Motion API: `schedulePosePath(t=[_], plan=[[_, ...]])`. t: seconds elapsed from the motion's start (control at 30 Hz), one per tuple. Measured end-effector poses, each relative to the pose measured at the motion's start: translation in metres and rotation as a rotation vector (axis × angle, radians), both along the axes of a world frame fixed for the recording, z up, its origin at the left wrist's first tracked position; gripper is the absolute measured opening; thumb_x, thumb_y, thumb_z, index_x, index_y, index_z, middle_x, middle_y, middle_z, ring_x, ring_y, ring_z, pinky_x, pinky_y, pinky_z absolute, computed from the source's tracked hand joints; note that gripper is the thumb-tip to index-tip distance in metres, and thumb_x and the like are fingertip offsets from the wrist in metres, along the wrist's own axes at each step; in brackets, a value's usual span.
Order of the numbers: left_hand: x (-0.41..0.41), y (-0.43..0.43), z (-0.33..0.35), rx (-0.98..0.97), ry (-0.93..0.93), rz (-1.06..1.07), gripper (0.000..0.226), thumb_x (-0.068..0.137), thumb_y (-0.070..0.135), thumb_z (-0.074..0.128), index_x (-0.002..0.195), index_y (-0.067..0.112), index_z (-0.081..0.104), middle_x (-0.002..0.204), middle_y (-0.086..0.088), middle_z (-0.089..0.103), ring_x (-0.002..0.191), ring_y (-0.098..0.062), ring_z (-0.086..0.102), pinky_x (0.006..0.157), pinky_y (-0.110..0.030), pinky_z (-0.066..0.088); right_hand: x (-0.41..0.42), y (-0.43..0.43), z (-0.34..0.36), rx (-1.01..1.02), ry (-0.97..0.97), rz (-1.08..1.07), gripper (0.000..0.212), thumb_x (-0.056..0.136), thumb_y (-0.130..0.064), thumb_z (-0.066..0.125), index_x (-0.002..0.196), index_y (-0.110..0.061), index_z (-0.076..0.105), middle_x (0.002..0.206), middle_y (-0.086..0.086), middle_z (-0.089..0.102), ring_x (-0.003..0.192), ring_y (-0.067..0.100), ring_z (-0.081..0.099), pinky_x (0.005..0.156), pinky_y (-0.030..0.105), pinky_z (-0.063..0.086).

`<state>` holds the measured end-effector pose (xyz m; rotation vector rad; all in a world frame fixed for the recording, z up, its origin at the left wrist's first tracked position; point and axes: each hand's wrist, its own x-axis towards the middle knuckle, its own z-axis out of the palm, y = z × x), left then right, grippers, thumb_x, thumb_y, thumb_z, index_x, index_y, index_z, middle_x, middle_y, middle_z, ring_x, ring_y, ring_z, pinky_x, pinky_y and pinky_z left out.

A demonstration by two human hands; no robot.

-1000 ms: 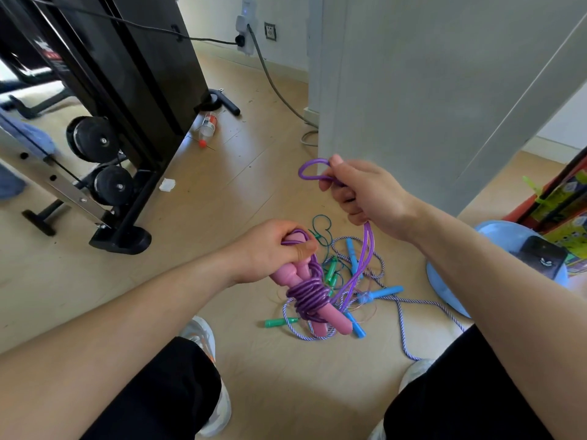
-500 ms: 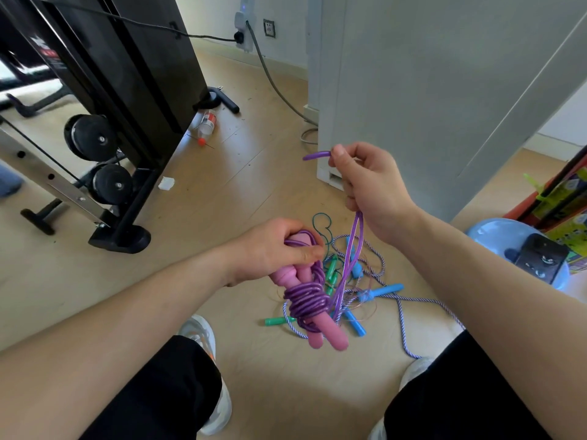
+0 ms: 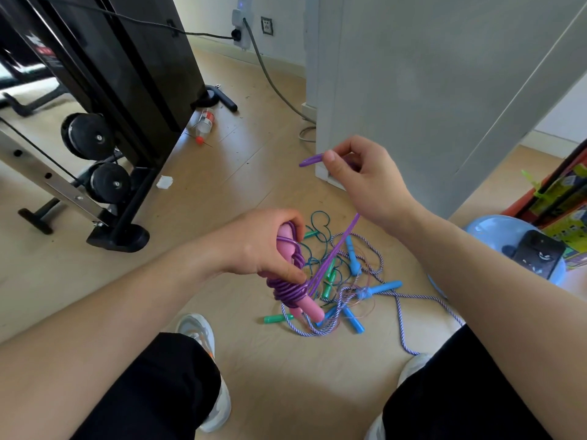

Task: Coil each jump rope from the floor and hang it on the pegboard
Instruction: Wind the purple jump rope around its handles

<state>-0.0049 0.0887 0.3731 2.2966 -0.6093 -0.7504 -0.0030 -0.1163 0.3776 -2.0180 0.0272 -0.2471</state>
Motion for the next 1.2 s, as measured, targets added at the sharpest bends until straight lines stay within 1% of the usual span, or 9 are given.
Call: schedulePosePath(t=[0.23,0.43,0.57,0.77,0.87,0.93,1.03,1.13,1.2], plan=[[-0.01,-0.006,-0.005,0.25,-0.133,-0.093,0.064,0.046,0.046,0.094,0.09,0.032,0.051,0.08,0.007,0.067,0.072,-0.015,0.067,0.059,-0.036,0.058,-0.001,0.001,0.004,-0.003,-0.031,0.009,0.027,0.096,-0.041,0.06,0.097,-0.015,0.061,0.071,0.005,0.058,0.057,0.011,0.04,0.057,0.027,0.035],[-0.005,0.001,-0.001,0.044,0.009,-0.001,0.038,0.056,0.023,0.094,0.086,0.031,0.072,0.076,0.008,0.071,0.068,-0.016,0.071,0.06,-0.04,0.063,0.002,-0.013,0.001,-0.22,0.018,-0.016,0.029,0.091,-0.048,0.063,0.1,-0.02,0.061,0.082,-0.003,0.066,0.07,0.012,0.054,0.06,0.023,0.04],[0.004,0.014,0.012,-0.221,0.057,0.092,0.038,0.062,0.01,0.093,0.093,0.013,0.072,0.083,-0.006,0.073,0.068,-0.015,0.07,0.059,-0.033,0.059,0.007,-0.041,-0.014,-0.389,0.254,0.002,0.04,0.096,-0.047,0.056,0.125,-0.02,0.059,0.103,-0.004,0.061,0.097,0.021,0.059,0.077,0.027,0.041],[0.02,0.029,0.014,-0.462,-0.022,0.231,0.039,0.061,0.025,0.092,0.091,0.012,0.072,0.081,0.0,0.073,0.071,-0.01,0.065,0.065,-0.019,0.054,0.005,-0.053,-0.036,-0.095,0.569,0.13,0.032,0.1,-0.031,0.052,0.131,-0.034,0.06,0.086,-0.016,0.049,0.073,0.004,0.045,0.063,0.023,0.038],[0.025,0.031,0.012,-0.489,-0.022,0.269,0.044,0.055,0.029,0.092,0.091,0.013,0.072,0.081,0.002,0.073,0.072,-0.009,0.066,0.065,-0.02,0.054,-0.001,-0.042,-0.037,-0.136,0.611,0.223,0.04,0.096,-0.034,0.052,0.136,-0.039,0.052,0.119,-0.01,0.054,0.11,0.01,0.05,0.09,0.024,0.04],[0.025,0.028,0.012,-0.51,-0.021,0.298,0.04,0.058,0.028,0.087,0.091,0.013,0.071,0.08,0.004,0.072,0.071,-0.007,0.065,0.064,-0.019,0.054,0.0,-0.038,-0.045,-0.484,0.649,0.199,0.044,0.087,-0.051,0.05,0.131,-0.045,0.045,0.144,0.011,0.039,0.137,0.035,0.032,0.11,0.043,0.034],[0.026,0.028,0.011,-0.545,-0.005,0.332,0.046,0.055,0.031,0.089,0.092,0.011,0.071,0.081,0.004,0.072,0.072,-0.009,0.066,0.064,-0.02,0.054,-0.006,-0.02,-0.042,-0.539,0.521,0.237,0.059,0.091,-0.032,0.053,0.148,-0.033,0.038,0.157,0.012,0.027,0.143,0.039,0.026,0.117,0.049,0.027],[0.027,0.03,0.01,-0.6,0.043,0.358,0.064,0.042,0.049,0.096,0.091,0.014,0.073,0.085,0.0,0.073,0.075,-0.013,0.068,0.065,-0.023,0.056,-0.014,-0.002,-0.037,-0.141,0.382,0.441,0.047,0.084,0.0,0.055,0.129,-0.014,0.056,0.115,0.008,0.059,0.1,0.027,0.057,0.087,0.032,0.052],[0.027,0.03,0.01,-0.633,0.096,0.342,0.069,0.036,0.056,0.096,0.089,0.017,0.074,0.087,-0.003,0.073,0.076,-0.014,0.068,0.065,-0.025,0.057,-0.021,0.007,-0.035,-0.145,0.357,0.525,0.057,0.08,0.007,0.056,0.133,-0.013,0.051,0.101,0.0,0.055,0.082,0.017,0.054,0.065,0.017,0.045]])
